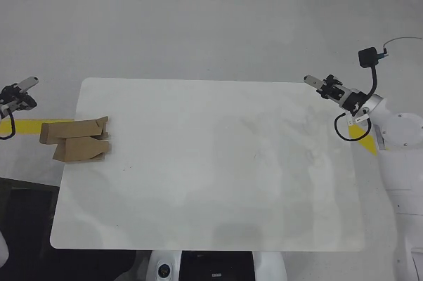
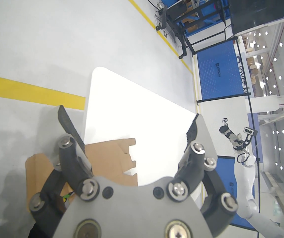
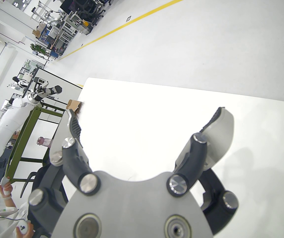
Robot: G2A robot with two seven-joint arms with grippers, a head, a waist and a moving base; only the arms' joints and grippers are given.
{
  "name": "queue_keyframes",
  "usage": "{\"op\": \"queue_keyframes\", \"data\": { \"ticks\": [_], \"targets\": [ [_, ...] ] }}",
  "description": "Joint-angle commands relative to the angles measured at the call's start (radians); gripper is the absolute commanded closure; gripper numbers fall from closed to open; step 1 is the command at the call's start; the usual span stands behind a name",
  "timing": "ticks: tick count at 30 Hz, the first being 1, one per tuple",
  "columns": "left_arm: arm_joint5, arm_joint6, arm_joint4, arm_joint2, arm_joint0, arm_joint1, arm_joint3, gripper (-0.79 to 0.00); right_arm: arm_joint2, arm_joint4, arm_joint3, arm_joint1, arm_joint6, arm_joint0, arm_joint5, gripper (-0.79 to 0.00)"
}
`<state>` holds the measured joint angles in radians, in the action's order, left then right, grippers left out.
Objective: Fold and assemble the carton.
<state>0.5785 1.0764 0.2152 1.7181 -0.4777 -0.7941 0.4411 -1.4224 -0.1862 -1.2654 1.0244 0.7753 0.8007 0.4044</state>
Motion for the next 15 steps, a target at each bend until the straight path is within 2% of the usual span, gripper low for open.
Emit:
{"op": "queue_keyframes", "data": {
  "ticks": [1,5,15],
  "targets": [
    [-0.005,-0.016,0.027,-0.001,0.004,0.011,-0.018,-0.785,0.000,0.000,0.000,0.000,0.000,0.000,0.000,-0.785],
    [-0.042,-0.083,0.124,-0.023,0.005,0.029,-0.051,-0.785,0.000,0.000,0.000,0.000,0.000,0.000,0.000,-0.785],
    [-0.110,-0.205,0.259,-0.096,0.020,0.033,-0.120,-0.785,0.000,0.000,0.000,0.000,0.000,0.000,0.000,-0.785]
  ]
}}
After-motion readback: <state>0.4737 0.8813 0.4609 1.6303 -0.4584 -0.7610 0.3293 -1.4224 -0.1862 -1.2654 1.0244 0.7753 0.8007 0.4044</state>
